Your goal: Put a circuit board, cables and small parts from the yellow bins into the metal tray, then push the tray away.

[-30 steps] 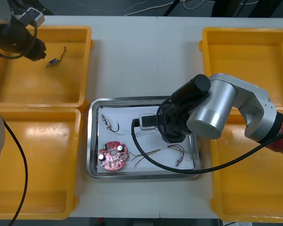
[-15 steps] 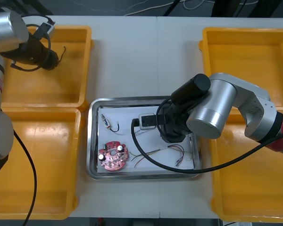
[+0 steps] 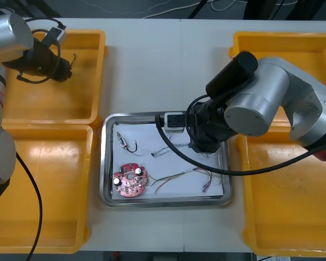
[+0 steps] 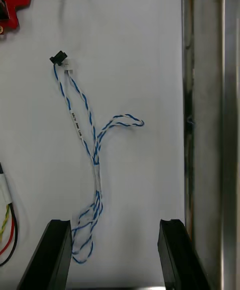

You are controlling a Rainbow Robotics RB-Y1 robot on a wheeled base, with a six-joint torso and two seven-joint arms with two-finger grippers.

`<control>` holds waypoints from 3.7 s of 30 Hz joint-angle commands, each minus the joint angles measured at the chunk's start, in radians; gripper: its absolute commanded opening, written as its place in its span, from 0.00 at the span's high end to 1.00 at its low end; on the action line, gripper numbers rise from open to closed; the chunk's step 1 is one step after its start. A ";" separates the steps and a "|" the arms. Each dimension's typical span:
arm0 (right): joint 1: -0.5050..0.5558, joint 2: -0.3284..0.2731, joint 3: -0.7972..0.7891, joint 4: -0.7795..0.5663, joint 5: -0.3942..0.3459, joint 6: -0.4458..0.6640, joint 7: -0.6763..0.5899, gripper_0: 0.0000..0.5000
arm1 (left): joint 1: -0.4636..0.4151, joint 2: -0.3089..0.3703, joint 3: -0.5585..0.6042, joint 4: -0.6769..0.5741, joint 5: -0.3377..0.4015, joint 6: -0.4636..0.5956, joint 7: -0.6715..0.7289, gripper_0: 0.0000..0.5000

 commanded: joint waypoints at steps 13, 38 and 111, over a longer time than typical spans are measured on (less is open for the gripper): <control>-0.033 0.044 -0.351 -0.112 -0.020 0.410 0.001 0.00 | -0.053 -0.012 0.005 -0.009 -0.054 -0.021 -0.085 0.00; 0.062 -0.070 -0.661 -0.124 -0.006 0.514 -0.067 0.00 | -0.045 -0.030 -0.015 0.010 -0.068 -0.032 -0.057 0.06; 0.576 -0.131 -0.958 -0.333 0.013 0.514 -1.072 0.00 | 0.314 0.023 -0.182 -1.165 0.077 0.782 0.684 1.00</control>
